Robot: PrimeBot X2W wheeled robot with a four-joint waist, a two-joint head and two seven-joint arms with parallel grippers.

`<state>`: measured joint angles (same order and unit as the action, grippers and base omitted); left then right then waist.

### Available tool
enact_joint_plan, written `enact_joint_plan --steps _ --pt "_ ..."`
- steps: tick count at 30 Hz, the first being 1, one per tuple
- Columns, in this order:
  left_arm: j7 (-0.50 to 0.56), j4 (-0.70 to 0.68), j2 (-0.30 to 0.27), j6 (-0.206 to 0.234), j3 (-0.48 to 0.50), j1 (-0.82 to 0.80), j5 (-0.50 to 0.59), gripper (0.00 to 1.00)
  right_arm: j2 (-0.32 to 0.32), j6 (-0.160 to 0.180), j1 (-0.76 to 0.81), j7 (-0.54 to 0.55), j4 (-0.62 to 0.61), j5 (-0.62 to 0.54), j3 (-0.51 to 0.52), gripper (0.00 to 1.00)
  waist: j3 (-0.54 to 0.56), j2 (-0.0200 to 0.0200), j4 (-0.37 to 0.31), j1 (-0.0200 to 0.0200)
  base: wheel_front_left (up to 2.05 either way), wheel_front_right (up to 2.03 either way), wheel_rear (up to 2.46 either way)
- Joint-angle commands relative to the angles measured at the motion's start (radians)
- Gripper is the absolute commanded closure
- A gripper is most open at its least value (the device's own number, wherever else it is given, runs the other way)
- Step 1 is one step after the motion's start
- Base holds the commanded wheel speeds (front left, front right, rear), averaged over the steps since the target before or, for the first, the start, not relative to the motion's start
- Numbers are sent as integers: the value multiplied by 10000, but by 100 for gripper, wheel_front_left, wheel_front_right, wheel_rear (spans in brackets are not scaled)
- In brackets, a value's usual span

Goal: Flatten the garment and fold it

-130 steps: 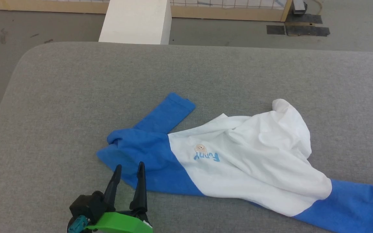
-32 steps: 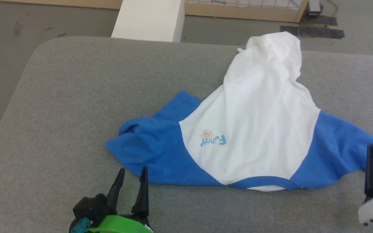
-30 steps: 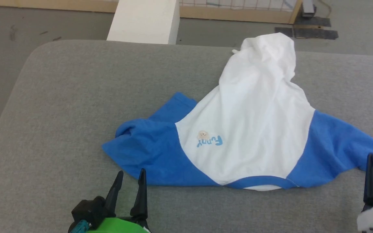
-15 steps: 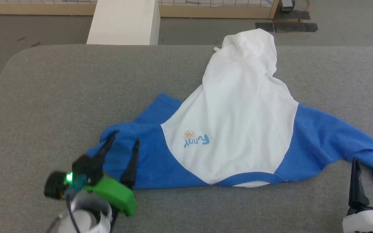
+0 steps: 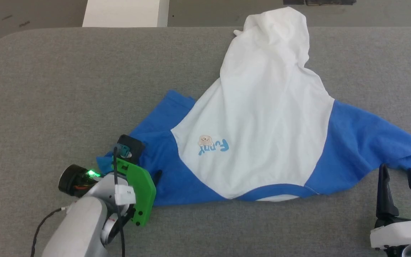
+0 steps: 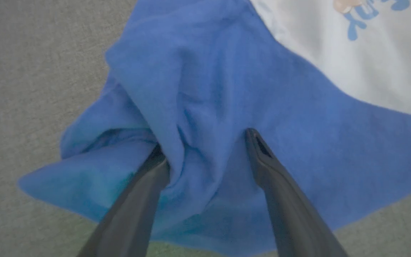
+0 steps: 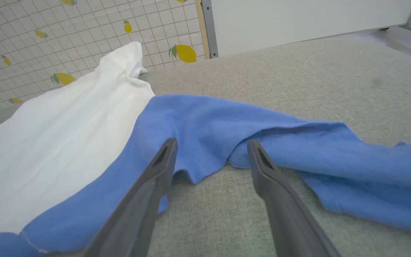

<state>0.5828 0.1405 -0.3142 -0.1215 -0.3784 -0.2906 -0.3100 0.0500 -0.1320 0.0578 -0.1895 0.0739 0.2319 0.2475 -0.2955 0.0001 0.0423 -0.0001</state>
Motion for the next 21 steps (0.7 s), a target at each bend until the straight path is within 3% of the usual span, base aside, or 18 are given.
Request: enact_joint_plan --steps 1,2,3,10,15,21 --pt "295 458 -41 -63 -346 68 -237 23 3 13 -188 -69 18 62 -26 0 -172 -1 -156 1 0 0 0" --pt "257 552 -23 -69 -386 54 -399 76 3 13 -208 -68 28 63 -30 0 -188 -1 -183 1 0 0 0" --pt "174 642 -12 -74 -403 38 -575 100 3 13 -225 -66 42 64 -28 0 -197 -1 -208 1 0 0 0" --pt "-526 6 -152 -85 448 -595 -1887 100 3 13 -270 -39 -19 88 125 0 -426 -1 -175 1 0 0 0" --pt "-135 -746 -751 -45 1069 -1606 -2084 100 3 13 -449 16 -126 132 76 0 -961 -1 -183 1 0 0 0" --pt "252 -383 -611 75 1447 -2777 -2594 100 3 13 -762 29 -59 150 -102 0 -1663 -1 -363 1 0 0 0"
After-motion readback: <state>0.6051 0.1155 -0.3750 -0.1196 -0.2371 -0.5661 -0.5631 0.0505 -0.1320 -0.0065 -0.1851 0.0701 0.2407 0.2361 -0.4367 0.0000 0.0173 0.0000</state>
